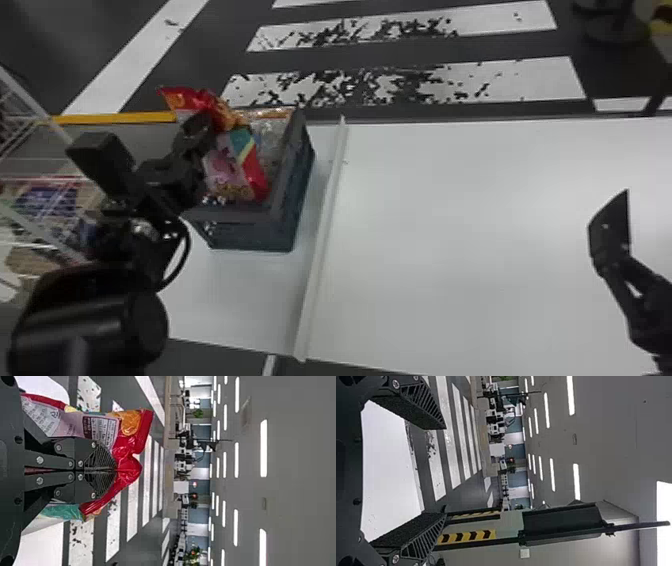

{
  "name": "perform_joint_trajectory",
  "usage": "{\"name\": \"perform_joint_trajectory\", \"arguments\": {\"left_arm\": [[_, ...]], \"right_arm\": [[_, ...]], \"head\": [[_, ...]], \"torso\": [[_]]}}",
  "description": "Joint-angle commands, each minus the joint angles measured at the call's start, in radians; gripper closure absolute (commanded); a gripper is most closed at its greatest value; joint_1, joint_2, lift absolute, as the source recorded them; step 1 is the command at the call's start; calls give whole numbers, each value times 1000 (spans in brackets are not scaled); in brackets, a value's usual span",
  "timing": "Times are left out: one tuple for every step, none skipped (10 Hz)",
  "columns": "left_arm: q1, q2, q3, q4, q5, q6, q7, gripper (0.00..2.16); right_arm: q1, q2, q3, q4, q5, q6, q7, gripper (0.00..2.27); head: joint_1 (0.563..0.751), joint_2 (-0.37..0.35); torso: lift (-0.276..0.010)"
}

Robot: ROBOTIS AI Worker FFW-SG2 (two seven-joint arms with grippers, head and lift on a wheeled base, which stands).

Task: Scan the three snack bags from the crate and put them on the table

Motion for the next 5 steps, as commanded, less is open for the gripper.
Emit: {"name": "perform_joint_trajectory", "arguments": {"left_arm": [[9, -5, -29, 1, -18, -49, -5, 2135], [16, -5, -29, -28, -18, -49, -8, 2135], [25, -3, -23, -62, -16, -40, -14, 2135], [36, 1, -17, -94, -18, -34, -25, 2135], [48, 3, -11, -116, -27, -31, -41, 2135]], "right_arm": [[2, -2, -4, -2, 0, -7, -2, 110], [2, -2, -5, -2, 0, -10, -2, 110], [1, -3, -4, -2, 0, -7, -4, 110], [1, -2, -4, 0, 0, -10, -4, 110], [1, -2, -2, 0, 0, -10, -4, 110]], "head": [[695, 209], [695, 190], [695, 184], [695, 177], [695, 173]], "torso": [[-94], [-94], [-94], [-94], [-94]]}}
